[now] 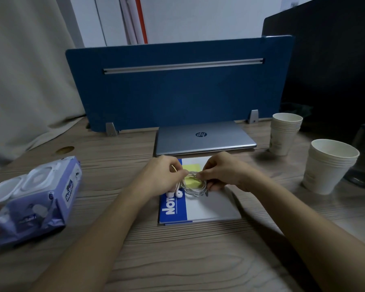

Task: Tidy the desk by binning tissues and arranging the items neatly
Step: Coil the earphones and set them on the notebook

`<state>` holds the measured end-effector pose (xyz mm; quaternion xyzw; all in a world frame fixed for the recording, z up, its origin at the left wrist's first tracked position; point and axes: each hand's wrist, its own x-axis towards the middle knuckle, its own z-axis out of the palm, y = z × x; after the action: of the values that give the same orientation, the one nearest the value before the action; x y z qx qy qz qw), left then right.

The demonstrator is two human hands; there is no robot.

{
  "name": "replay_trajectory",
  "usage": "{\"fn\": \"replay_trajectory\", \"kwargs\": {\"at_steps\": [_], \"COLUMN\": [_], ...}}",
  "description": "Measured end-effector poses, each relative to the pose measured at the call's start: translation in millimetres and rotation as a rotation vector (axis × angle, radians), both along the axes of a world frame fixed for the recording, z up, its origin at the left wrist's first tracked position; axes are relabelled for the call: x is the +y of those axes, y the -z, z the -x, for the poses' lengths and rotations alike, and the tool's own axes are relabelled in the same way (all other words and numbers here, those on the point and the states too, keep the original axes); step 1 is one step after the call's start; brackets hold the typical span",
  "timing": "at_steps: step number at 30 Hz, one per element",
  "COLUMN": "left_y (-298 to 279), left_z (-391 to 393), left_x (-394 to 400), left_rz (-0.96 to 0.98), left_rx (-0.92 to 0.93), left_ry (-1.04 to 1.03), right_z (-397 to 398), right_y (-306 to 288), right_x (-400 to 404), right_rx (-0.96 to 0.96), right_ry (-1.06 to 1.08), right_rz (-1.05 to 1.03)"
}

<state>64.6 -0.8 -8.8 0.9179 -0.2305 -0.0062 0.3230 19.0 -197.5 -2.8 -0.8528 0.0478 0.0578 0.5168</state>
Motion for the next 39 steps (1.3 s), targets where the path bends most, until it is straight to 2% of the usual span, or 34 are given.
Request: {"fn": "replay_trajectory", "kwargs": {"at_steps": [8, 13, 18, 21, 27, 39], "left_y": [-1, 2, 3, -2, -7, 3], "left_z": [-11, -17, -14, -7, -1, -7], "left_x": [12, 19, 21, 21, 16, 10], "left_rz": [0.084, 0.100, 0.106, 0.141, -0.041, -0.056], "left_rx": [0.012, 0.019, 0.031, 0.135, 0.085, -0.130], "left_ry": [-0.045, -0.054, 0.030, 0.158, 0.292, 0.208], "right_z": [-1, 4, 7, 7, 2, 2], "right_y": [-4, -5, -1, -1, 3, 4], "right_x": [-10, -8, 0, 0, -4, -4], "right_rx": [-0.161, -0.294, -0.508, -0.542, -0.540, -0.479], "right_ry": [0.063, -0.027, -0.108, -0.101, -0.113, -0.122], "right_rz": [0.132, 0.117, 0.392, 0.457, 0.421, 0.198]}}
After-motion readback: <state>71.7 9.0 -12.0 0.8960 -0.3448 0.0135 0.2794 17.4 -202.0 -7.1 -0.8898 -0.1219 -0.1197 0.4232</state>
